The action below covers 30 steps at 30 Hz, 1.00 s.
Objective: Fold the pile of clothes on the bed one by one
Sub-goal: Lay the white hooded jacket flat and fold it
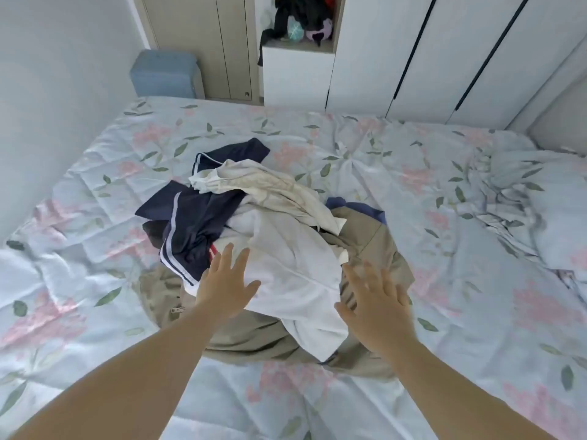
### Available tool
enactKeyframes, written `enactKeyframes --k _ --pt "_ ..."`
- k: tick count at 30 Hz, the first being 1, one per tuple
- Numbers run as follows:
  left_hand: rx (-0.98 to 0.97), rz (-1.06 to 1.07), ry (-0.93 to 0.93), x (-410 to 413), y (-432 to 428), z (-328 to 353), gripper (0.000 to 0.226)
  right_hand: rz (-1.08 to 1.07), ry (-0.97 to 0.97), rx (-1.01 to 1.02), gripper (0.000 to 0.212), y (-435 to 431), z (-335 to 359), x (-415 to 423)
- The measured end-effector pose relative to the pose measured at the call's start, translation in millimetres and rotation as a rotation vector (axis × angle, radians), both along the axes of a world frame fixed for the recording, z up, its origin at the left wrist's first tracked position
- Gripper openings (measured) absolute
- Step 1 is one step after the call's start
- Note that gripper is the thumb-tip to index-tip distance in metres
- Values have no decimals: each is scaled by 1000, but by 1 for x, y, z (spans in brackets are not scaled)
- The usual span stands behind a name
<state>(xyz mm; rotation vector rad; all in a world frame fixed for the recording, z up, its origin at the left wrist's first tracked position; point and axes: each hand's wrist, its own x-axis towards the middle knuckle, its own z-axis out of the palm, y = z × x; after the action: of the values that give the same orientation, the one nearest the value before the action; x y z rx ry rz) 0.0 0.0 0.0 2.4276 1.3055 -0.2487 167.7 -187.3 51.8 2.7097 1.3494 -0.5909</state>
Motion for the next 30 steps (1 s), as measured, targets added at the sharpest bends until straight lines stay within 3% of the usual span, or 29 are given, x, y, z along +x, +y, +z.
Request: enactKeyframes --k 6,11,14,17,24,30 --pt "-223 276 -130 25 29 -34 80 13 4 -93 66 14 -31 2" --pt "-284 375 -256 26 38 -44 34 -20 35 -66 65 11 -40 5" --pt "-347 441 -380 14 34 -34 19 -63 79 -67 66 1 -40 2" --pt "-371 379 -415 1 25 -14 7 -89 112 -45 67 -8 -33 -1" --pt "-318 348 -599 0 -17 69 24 -64 166 57 65 -33 8 -9" --pt "-403 409 -889 14 -72 155 33 17 178 203 67 -61 68 -1"
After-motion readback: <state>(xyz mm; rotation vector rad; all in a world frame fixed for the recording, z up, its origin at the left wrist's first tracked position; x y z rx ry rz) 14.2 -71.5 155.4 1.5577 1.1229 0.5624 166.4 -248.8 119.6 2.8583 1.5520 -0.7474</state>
